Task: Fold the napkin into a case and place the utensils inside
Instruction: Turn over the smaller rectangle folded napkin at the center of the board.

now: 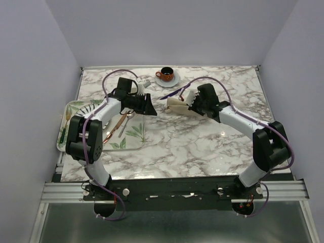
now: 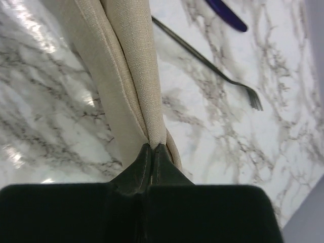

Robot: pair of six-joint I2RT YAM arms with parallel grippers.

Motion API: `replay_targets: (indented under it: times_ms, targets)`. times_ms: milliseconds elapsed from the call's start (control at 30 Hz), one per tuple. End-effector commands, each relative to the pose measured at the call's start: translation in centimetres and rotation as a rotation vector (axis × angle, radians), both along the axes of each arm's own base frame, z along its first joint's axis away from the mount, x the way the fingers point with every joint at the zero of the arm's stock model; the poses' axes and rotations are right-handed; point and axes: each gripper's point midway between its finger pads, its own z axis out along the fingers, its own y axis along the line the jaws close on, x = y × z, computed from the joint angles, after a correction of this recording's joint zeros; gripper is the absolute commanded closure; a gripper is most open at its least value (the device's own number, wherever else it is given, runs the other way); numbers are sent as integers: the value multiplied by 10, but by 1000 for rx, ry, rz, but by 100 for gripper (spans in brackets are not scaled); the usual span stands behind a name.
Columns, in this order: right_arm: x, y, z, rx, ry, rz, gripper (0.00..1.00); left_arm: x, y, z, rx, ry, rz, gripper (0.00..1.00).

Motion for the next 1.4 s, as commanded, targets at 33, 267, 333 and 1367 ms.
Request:
replay_targets:
  times_ms: [33, 267, 333, 1367]
  targets:
    - [32, -12, 40, -54, -344, -78, 99, 3, 16, 14, 17, -46, 52, 49]
    - [5, -7, 22, -124, -460, -27, 99, -8, 27, 12, 15, -45, 79, 49]
    - [-10, -2, 17, -129, -483, -6, 99, -13, 31, 11, 16, -43, 84, 49]
    - [-185, 77, -14, -72, -129, 294, 7, -40, 30, 22, 106, -151, -69, 57]
